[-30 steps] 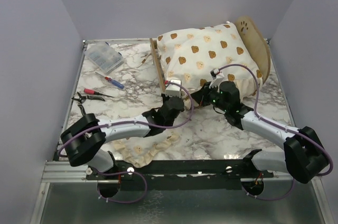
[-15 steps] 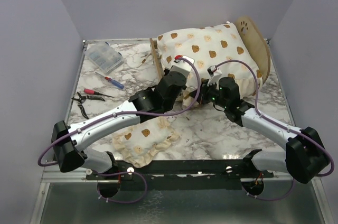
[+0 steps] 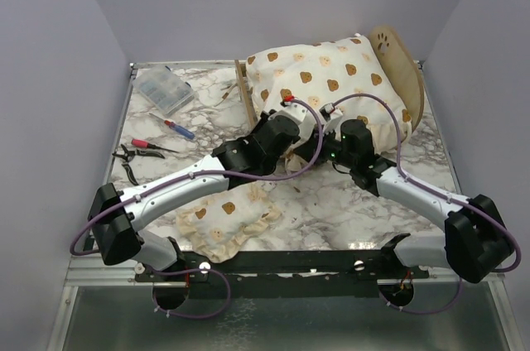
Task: Set up the pet bed
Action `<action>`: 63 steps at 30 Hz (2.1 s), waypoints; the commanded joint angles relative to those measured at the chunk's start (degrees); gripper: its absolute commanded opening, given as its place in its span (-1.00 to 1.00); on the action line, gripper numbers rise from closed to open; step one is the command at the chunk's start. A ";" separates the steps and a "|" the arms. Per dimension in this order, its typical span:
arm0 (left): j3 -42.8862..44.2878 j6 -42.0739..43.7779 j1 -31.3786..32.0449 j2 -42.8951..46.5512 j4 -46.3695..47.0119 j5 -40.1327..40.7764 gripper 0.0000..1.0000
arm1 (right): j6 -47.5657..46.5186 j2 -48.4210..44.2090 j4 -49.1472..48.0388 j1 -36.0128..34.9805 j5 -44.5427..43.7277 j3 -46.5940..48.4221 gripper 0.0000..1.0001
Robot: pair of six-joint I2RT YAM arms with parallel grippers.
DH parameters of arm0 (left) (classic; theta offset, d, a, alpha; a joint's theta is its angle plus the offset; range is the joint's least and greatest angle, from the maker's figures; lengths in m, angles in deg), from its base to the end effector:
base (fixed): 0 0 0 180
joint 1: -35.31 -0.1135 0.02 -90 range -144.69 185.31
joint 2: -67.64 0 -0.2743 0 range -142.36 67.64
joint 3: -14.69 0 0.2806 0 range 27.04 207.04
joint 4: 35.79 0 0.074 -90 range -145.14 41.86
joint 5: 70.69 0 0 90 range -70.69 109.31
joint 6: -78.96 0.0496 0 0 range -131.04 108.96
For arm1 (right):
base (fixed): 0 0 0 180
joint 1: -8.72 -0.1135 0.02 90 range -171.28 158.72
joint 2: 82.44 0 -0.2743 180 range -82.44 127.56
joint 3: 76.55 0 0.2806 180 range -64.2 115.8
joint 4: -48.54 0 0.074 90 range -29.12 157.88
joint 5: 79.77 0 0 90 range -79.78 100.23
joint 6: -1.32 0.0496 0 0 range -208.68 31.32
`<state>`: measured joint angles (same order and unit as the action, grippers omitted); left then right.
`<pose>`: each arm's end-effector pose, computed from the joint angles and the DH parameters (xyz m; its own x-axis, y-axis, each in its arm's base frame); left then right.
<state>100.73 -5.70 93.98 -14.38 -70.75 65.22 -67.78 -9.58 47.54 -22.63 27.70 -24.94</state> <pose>0.2150 -0.2846 0.3490 -0.2407 0.5199 -0.8196 0.2977 0.8433 0.4475 0.2608 0.1763 0.2319 -0.5390 0.0701 -0.8394 -0.5829 0.6884 0.4318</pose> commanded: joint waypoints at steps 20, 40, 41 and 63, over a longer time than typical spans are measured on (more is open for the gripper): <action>-4.60 2.36 -6.56 1.77 13.55 -9.41 -1.00 | 0.75 2.03 -0.62 0.46 4.25 0.53 -0.99; -14.42 6.39 -7.38 6.88 20.96 -16.02 -1.00 | 1.70 2.41 -1.95 0.48 5.44 -0.45 -0.99; -14.90 5.25 -7.43 6.98 20.17 -15.87 -1.00 | 1.70 2.52 -1.99 0.46 5.52 -0.37 -0.99; -5.03 -29.23 -10.01 1.25 -9.33 -23.20 -0.01 | 1.82 2.70 -1.27 0.45 6.44 1.26 -0.99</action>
<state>92.18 -25.90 85.59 -13.06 -71.97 46.14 -66.18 -6.48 46.40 -22.63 33.14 -24.94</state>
